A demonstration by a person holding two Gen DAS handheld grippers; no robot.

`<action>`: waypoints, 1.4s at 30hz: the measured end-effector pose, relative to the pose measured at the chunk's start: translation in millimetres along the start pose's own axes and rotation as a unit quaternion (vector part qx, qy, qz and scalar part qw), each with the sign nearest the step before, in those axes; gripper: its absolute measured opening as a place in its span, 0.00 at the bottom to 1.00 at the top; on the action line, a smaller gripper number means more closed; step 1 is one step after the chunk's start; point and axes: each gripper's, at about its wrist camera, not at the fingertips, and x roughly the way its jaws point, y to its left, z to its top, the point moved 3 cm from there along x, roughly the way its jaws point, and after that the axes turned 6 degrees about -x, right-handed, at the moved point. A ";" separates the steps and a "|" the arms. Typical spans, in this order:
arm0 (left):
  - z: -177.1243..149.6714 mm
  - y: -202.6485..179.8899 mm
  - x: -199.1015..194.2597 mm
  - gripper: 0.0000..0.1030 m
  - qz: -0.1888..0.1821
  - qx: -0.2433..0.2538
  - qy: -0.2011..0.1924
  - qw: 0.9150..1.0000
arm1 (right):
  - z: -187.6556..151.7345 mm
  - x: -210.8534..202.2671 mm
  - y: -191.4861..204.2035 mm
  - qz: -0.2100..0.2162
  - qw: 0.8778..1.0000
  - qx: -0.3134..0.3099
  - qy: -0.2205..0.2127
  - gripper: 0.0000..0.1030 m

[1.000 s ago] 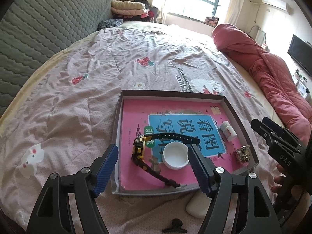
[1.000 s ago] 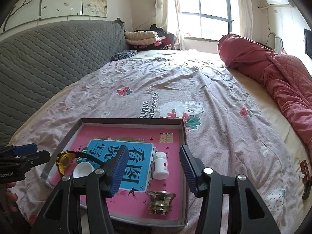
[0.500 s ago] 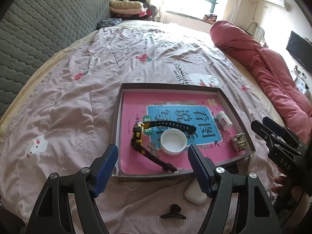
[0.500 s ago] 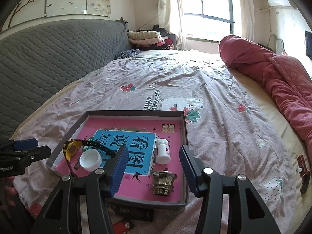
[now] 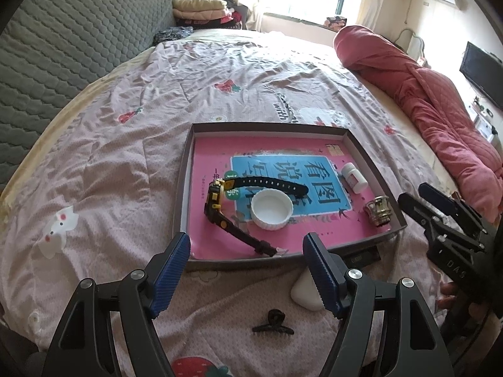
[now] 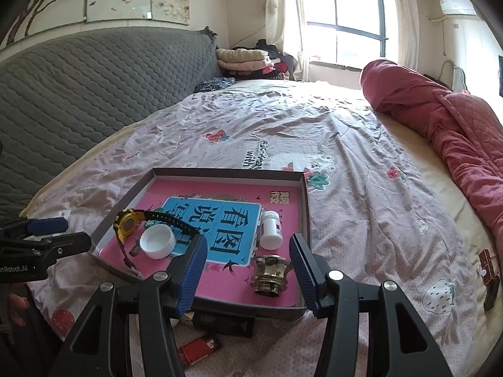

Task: Organize rigid objects
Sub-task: 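Withdraw both open tools back from the tray, then move both open tools toward the black hair clip and red lighter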

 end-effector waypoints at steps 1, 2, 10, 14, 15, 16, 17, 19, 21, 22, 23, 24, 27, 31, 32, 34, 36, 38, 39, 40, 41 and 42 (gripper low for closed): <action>-1.1 -1.0 -1.0 0.73 0.000 0.001 0.000 1.000 | -0.9 -0.2 1.2 -0.001 1.000 -0.003 0.002 0.52; -2.2 -1.9 -1.5 0.73 0.000 0.001 0.001 1.000 | -2.2 -0.6 2.7 0.000 1.000 -0.005 0.003 0.52; -9.8 -5.8 -9.0 0.73 0.001 0.006 0.002 1.000 | -9.7 -7.2 7.8 0.005 1.000 -0.008 0.006 0.52; -13.3 -6.7 -14.1 0.73 0.000 0.008 0.001 1.000 | -14.1 -11.1 8.6 0.003 1.000 -0.008 0.007 0.52; -14.2 -7.3 -15.2 0.73 0.001 0.008 0.001 1.000 | -15.7 -12.1 8.4 0.003 1.000 -0.007 0.008 0.52; -14.9 -7.9 -16.4 0.73 0.000 0.009 0.002 1.000 | -17.0 -12.8 8.1 0.005 1.000 -0.007 0.009 0.52; -15.9 -8.1 -17.3 0.73 0.001 0.009 0.002 1.000 | -18.6 -13.9 8.1 0.005 1.000 -0.006 0.010 0.52; -17.4 -8.1 -19.3 0.73 -0.001 0.008 0.003 1.000 | -20.7 -15.5 8.4 0.006 1.000 -0.005 0.012 0.52; -19.4 -8.4 -20.1 0.73 0.000 0.009 0.005 1.000 | -23.1 -17.1 9.4 0.005 1.000 -0.007 0.013 0.52; -20.2 -8.3 -20.6 0.73 0.000 0.010 0.005 1.000 | -23.8 -17.5 10.2 0.006 1.000 -0.008 0.014 0.52; -21.3 -8.5 -20.8 0.73 0.001 0.011 0.005 1.000 | -24.5 -18.0 10.8 0.006 1.000 -0.009 0.014 0.52; -22.0 -8.7 -20.9 0.73 0.001 0.012 0.006 1.000 | -24.9 -18.8 11.5 0.005 1.000 -0.010 0.014 0.52; -25.6 -9.4 -22.2 0.73 0.003 0.013 0.007 1.000 | -25.9 -20.3 12.8 0.004 1.000 -0.012 0.014 0.52; -33.2 -10.6 -22.8 0.73 0.006 0.016 0.012 1.000 | -28.7 -21.8 13.2 0.007 1.000 -0.014 0.017 0.52; -35.5 -11.5 -22.9 0.73 0.006 0.017 0.014 1.000 | -30.1 -20.9 13.4 0.007 1.000 -0.015 0.020 0.52; -39.6 -13.0 -22.2 0.73 0.004 0.019 0.019 1.000 | -32.1 -19.6 14.0 0.007 1.000 -0.017 0.025 0.52; -44.4 -14.3 -21.0 0.73 0.005 0.023 0.023 0.999 | -34.9 -19.1 15.2 0.007 0.999 -0.020 0.030 0.52; -50.3 -15.1 -19.4 0.73 0.002 0.024 0.030 0.999 | -37.1 -19.6 17.1 0.010 0.999 -0.024 0.033 0.52; -54.0 -15.7 -18.2 0.73 0.001 0.025 0.035 0.999 | -38.1 -19.8 18.0 0.011 0.999 -0.025 0.034 0.52; -56.4 -16.2 -16.9 0.73 0.001 0.027 0.038 0.999 | -39.1 -19.9 19.1 0.010 0.999 -0.027 0.036 0.52; -58.0 -16.0 -16.5 0.73 0.003 0.029 0.039 0.999 | -40.1 -19.9 20.0 0.010 0.999 -0.028 0.038 0.52; -59.9 -15.4 -16.0 0.73 0.005 0.029 0.041 0.999 | -41.1 -20.3 20.9 0.011 0.999 -0.030 0.038 0.52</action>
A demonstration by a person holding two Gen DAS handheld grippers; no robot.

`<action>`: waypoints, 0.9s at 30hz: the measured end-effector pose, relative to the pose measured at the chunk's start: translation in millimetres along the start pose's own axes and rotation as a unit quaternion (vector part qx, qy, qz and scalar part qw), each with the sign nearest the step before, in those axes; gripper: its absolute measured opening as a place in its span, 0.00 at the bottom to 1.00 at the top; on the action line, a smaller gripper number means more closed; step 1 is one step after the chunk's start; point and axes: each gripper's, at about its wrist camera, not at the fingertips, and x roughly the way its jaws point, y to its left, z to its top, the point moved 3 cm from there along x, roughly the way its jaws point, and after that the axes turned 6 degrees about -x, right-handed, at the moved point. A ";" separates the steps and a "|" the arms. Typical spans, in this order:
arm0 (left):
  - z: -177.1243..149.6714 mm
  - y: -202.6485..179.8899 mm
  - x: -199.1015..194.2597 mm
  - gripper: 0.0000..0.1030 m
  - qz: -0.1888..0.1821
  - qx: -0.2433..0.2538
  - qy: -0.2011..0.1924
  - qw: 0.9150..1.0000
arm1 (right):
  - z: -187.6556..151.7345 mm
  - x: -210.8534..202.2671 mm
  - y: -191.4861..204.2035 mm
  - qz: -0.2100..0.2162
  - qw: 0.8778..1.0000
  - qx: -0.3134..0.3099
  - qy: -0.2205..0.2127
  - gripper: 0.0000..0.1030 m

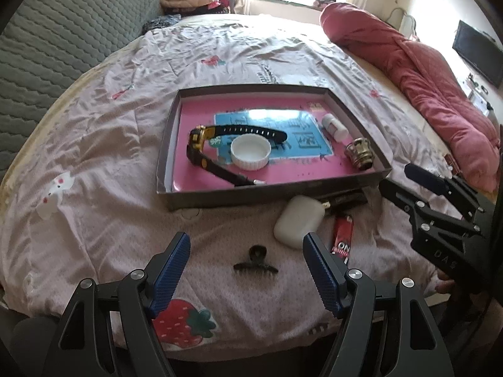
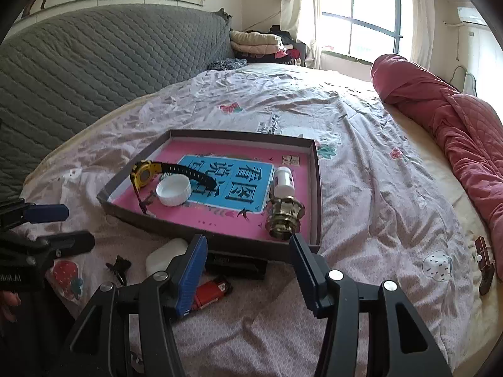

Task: Organize rigid objects
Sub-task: 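Move both open tools toward the black hair clip and red lighter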

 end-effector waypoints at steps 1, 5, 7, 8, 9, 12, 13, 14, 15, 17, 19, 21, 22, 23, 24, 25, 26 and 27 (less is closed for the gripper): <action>-1.6 0.5 0.2 0.73 -0.001 0.000 0.002 1.000 | -0.5 -0.4 0.6 0.001 1.000 -0.001 0.001 0.52; -4.7 2.8 1.5 0.73 0.002 -0.001 0.004 1.000 | -4.2 -2.2 3.3 0.003 1.000 -0.001 0.004 0.52; -7.1 3.7 3.4 0.73 0.000 -0.004 0.009 1.000 | -5.7 -2.4 4.7 0.003 1.000 -0.002 0.007 0.52; -8.4 3.9 5.0 0.73 0.000 -0.004 0.013 1.000 | -6.5 -2.1 5.3 0.003 1.000 -0.003 0.009 0.52; -10.2 3.9 6.5 0.73 0.002 -0.003 0.017 1.000 | -7.4 -2.0 6.0 0.004 1.000 -0.003 0.010 0.52; -13.5 2.4 11.0 0.73 0.002 0.003 0.023 1.000 | -9.5 -1.1 7.4 0.005 1.000 -0.001 0.014 0.52; -14.5 2.8 13.2 0.73 0.003 0.004 0.026 1.000 | -9.7 -0.4 7.6 0.005 1.000 -0.003 0.015 0.52; -15.3 3.3 15.4 0.73 0.005 0.004 0.029 1.000 | -9.7 0.2 8.0 0.003 1.000 -0.005 0.016 0.52; -16.4 3.9 17.6 0.73 0.005 0.002 0.033 0.999 | -9.5 0.4 7.9 0.002 1.000 -0.005 0.016 0.52; -18.1 5.6 20.8 0.73 0.004 -0.003 0.039 0.999 | -9.7 1.7 6.7 0.003 1.000 -0.002 0.018 0.52; -19.4 6.0 22.2 0.73 0.007 -0.003 0.042 0.999 | -10.4 2.7 6.8 0.004 1.000 -0.001 0.020 0.52; -20.9 6.2 23.9 0.73 0.006 -0.005 0.047 0.999 | -11.2 3.2 7.3 0.003 1.000 -0.005 0.022 0.52; -21.4 6.2 24.2 0.73 0.006 -0.005 0.048 0.999 | -11.6 3.3 7.5 0.004 1.000 -0.005 0.022 0.52; -22.6 5.6 24.8 0.73 0.004 -0.005 0.049 0.999 | -12.3 3.5 7.8 0.005 1.000 -0.006 0.024 0.52; -23.4 5.0 25.8 0.73 0.003 -0.004 0.052 0.999 | -12.8 3.6 7.9 0.005 1.000 -0.007 0.024 0.52; -25.9 3.7 27.9 0.73 0.002 -0.003 0.057 0.998 | -13.5 3.7 8.2 0.005 1.000 -0.008 0.025 0.52; -27.4 3.3 29.2 0.73 0.001 -0.004 0.059 0.998 | -14.3 4.0 8.4 0.007 1.000 -0.008 0.026 0.52; -29.1 2.4 30.8 0.73 0.001 -0.003 0.062 0.998 | -15.3 4.5 8.8 0.007 1.000 -0.009 0.028 0.52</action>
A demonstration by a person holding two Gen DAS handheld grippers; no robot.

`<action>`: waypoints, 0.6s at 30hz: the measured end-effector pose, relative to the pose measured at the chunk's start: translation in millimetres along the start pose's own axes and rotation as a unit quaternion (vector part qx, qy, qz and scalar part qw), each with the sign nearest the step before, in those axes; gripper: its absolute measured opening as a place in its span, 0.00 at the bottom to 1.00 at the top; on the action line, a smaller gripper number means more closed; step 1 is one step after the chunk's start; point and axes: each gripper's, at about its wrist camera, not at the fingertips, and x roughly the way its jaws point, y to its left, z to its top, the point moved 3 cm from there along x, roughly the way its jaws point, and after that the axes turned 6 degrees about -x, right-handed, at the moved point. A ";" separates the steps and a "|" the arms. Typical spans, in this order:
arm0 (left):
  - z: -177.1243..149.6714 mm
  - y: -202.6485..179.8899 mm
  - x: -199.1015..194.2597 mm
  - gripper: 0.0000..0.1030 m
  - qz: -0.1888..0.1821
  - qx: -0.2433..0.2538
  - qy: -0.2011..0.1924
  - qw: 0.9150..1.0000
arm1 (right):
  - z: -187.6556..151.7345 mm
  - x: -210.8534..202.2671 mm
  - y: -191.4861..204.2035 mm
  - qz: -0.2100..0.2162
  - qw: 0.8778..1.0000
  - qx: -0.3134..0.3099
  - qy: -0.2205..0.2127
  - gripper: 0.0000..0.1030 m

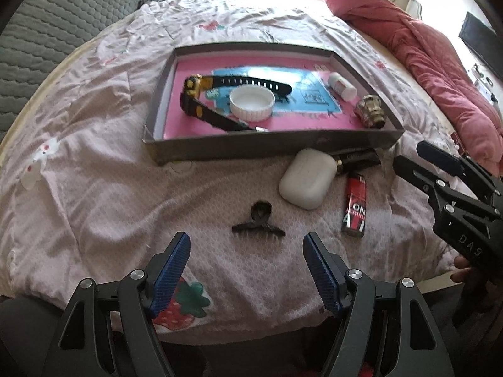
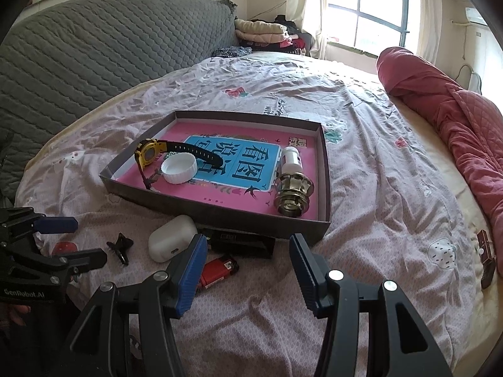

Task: Organize rigid objects
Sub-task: 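Move both open tools toward the black hair clip and red lighter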

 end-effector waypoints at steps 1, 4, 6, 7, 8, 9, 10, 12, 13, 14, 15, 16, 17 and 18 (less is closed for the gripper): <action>-2.4 -1.6 2.5 0.73 0.000 0.002 0.004 1.000 | -0.6 0.4 0.3 0.001 1.000 -0.001 0.002 0.52; -6.4 -4.5 9.3 0.73 0.003 0.007 0.017 1.000 | -2.2 1.6 2.6 0.008 1.000 0.001 0.006 0.52; -9.0 -5.7 12.5 0.73 0.002 0.008 0.021 1.000 | -3.3 2.7 4.2 0.008 1.000 0.001 0.009 0.52; -9.8 -5.8 13.6 0.73 0.002 0.008 0.021 1.000 | -4.3 3.5 5.2 0.009 1.000 0.001 0.011 0.52; -10.2 -5.7 15.0 0.73 0.006 0.009 0.020 1.000 | -5.6 4.3 6.3 0.009 1.000 0.001 0.014 0.52; -10.5 -4.7 17.0 0.73 0.008 0.006 0.022 1.000 | -6.0 4.4 7.5 0.008 1.000 0.001 0.015 0.52; -10.8 -3.2 18.2 0.73 0.006 0.002 0.026 1.000 | -6.8 4.8 8.6 0.010 1.000 0.001 0.016 0.52; -10.6 -0.7 20.3 0.73 0.004 -0.005 0.029 1.000 | -8.7 6.1 10.7 0.010 1.000 0.003 0.020 0.52; -10.3 0.1 20.7 0.73 0.004 -0.006 0.028 1.000 | -9.7 7.3 11.6 0.011 1.000 0.004 0.022 0.52; -9.9 0.6 21.2 0.73 0.003 -0.008 0.027 1.000 | -11.0 8.9 12.4 0.014 1.000 0.005 0.027 0.52; -10.0 0.7 22.4 0.73 0.002 -0.009 0.029 1.000 | -11.8 10.1 13.2 0.015 0.999 0.005 0.029 0.52; -10.2 1.3 22.8 0.73 0.000 -0.011 0.029 1.000 | -12.5 11.0 14.6 0.014 0.999 0.003 0.031 0.52; -10.6 1.7 23.1 0.73 -0.001 -0.011 0.029 1.000 | -12.8 11.1 16.2 0.013 0.999 0.000 0.031 0.52; -10.4 1.8 23.3 0.73 -0.002 -0.012 0.029 1.000 | -13.1 10.9 17.4 0.013 0.999 -0.001 0.031 0.52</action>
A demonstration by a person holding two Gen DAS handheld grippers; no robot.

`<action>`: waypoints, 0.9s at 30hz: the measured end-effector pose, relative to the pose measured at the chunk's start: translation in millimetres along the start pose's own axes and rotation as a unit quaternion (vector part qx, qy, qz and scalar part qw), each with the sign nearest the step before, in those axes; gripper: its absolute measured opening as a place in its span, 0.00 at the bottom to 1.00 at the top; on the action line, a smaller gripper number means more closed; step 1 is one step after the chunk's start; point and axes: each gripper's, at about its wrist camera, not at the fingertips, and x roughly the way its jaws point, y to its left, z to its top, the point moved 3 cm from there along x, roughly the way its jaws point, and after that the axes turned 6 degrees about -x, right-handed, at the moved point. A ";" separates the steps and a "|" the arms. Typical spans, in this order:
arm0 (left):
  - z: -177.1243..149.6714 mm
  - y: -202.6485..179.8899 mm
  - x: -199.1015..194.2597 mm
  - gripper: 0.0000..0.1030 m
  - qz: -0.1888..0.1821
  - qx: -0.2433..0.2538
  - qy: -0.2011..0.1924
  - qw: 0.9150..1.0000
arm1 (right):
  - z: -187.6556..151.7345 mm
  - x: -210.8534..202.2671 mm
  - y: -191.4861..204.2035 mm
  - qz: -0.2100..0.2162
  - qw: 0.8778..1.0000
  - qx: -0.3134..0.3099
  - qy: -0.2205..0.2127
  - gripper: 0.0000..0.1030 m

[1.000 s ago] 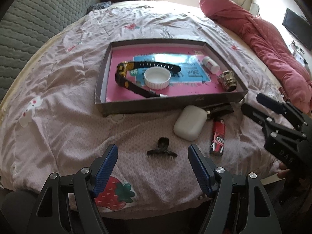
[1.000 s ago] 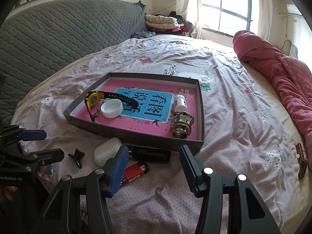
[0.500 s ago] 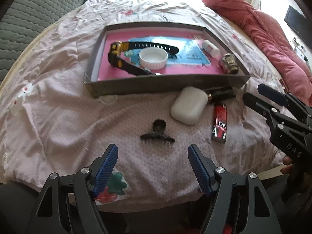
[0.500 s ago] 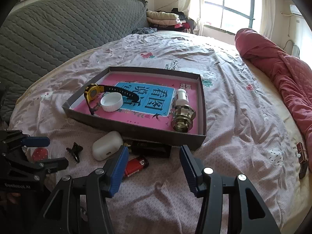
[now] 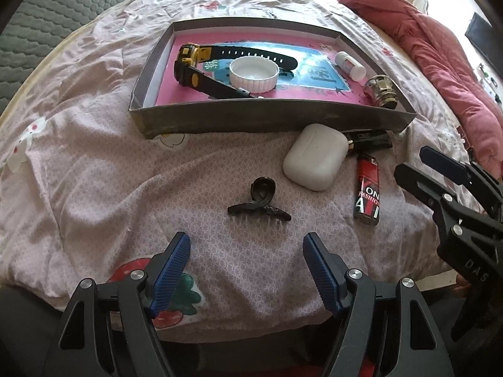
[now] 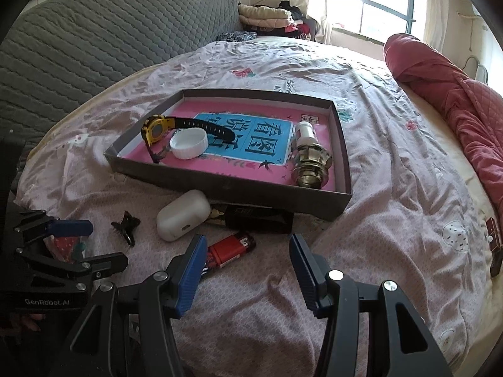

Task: Organize rigid objects
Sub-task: 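Move both open tools toward the black hair clip and red lighter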

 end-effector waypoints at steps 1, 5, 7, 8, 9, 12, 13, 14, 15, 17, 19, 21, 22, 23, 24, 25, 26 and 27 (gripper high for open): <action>1.3 0.8 0.2 0.73 -0.002 -0.001 -0.001 1.000 | -0.4 0.0 0.7 0.000 1.000 0.000 0.000 0.52; 5.1 1.6 3.3 0.73 -0.009 -0.003 -0.001 1.000 | 0.0 0.9 1.5 0.004 1.000 0.004 0.001 0.52; 7.8 3.0 5.3 0.73 -0.012 -0.009 -0.001 1.000 | 0.2 1.2 2.5 0.006 1.000 0.003 0.000 0.52; 9.0 3.2 6.2 0.73 -0.013 -0.010 -0.001 1.000 | -0.1 1.7 3.3 0.007 1.000 0.002 0.001 0.52; 10.2 3.4 7.0 0.73 -0.013 -0.011 -0.002 1.000 | -0.5 2.5 3.9 0.008 1.000 0.001 0.002 0.52; 13.6 3.0 9.6 0.73 -0.013 -0.010 -0.004 1.000 | -1.6 4.9 5.5 0.010 1.000 -0.001 0.007 0.52; 14.5 2.2 10.9 0.73 -0.009 -0.007 -0.006 1.000 | -2.0 5.8 5.4 0.010 1.000 -0.001 0.009 0.52; 15.3 1.4 12.2 0.73 -0.007 -0.004 -0.005 1.000 | -2.5 6.7 5.4 0.011 1.000 0.000 0.011 0.52; 15.5 0.7 13.1 0.73 -0.006 -0.002 -0.005 1.000 | -3.0 7.4 5.4 0.014 1.000 0.002 0.012 0.52; 15.8 -0.4 14.9 0.73 -0.001 0.006 -0.007 1.000 | -3.8 9.2 5.2 0.019 1.000 0.007 0.017 0.52; 16.9 0.2 15.8 0.73 -0.001 0.007 -0.009 1.000 | -4.7 10.8 6.2 0.024 0.999 0.013 0.020 0.52; 18.5 1.1 17.8 0.73 -0.001 0.007 -0.009 1.000 | -5.1 13.9 8.6 0.026 0.999 0.016 0.027 0.52; 19.7 2.1 18.7 0.73 -0.004 0.005 -0.008 1.000 | -5.5 15.9 9.9 0.025 0.999 0.017 0.032 0.52; 20.1 2.8 19.2 0.73 -0.006 0.004 -0.008 1.000 | -5.8 19.0 11.6 0.025 0.999 0.017 0.039 0.52; 20.5 3.4 19.3 0.73 -0.007 0.005 -0.009 1.000 | -6.2 22.0 13.1 0.026 0.999 0.019 0.044 0.52; 20.5 4.0 19.4 0.73 -0.007 0.006 -0.011 1.000 | -6.3 23.9 13.8 0.027 0.998 0.021 0.047 0.52; 21.0 4.2 19.9 0.73 -0.006 0.008 -0.012 1.000 | -6.3 26.3 15.0 0.030 0.998 0.025 0.050 0.52; 20.5 4.5 20.1 0.73 -0.006 0.009 -0.013 1.000 | -6.3 27.7 15.7 0.033 0.998 0.031 0.051 0.52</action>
